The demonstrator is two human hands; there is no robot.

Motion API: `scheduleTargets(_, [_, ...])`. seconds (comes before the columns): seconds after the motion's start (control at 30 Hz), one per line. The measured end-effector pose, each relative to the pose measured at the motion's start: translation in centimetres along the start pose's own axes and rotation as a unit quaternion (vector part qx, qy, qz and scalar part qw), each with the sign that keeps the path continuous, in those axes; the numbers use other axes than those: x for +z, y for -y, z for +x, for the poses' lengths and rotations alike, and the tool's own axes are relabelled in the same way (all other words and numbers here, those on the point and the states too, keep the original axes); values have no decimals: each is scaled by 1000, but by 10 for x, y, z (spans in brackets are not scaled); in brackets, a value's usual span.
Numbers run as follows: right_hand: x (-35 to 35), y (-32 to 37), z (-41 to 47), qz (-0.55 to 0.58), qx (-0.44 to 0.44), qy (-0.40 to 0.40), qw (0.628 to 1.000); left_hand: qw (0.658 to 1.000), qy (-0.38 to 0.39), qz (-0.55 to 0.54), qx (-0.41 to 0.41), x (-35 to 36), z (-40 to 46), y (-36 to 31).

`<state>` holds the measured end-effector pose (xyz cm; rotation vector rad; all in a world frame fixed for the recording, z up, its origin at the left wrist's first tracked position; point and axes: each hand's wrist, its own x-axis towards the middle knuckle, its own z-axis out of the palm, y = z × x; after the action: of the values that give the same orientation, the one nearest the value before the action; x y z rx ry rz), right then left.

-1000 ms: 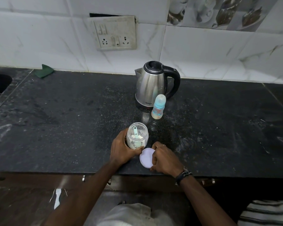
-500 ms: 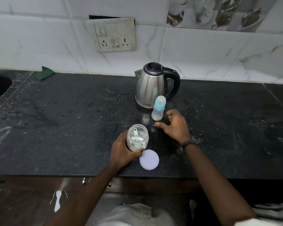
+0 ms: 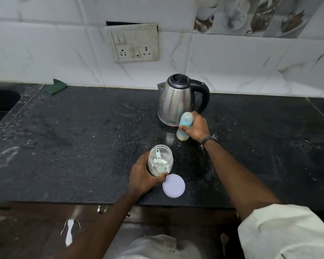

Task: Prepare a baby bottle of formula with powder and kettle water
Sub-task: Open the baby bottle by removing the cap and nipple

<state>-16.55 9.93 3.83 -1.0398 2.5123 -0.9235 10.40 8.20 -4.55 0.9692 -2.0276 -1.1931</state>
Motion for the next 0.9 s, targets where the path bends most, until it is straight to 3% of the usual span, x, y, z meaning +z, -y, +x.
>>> scheduleTargets(0.9, [-23,-52,-113,-8,-18,-15,1000,1000,-3,13,-11,3,-2,0])
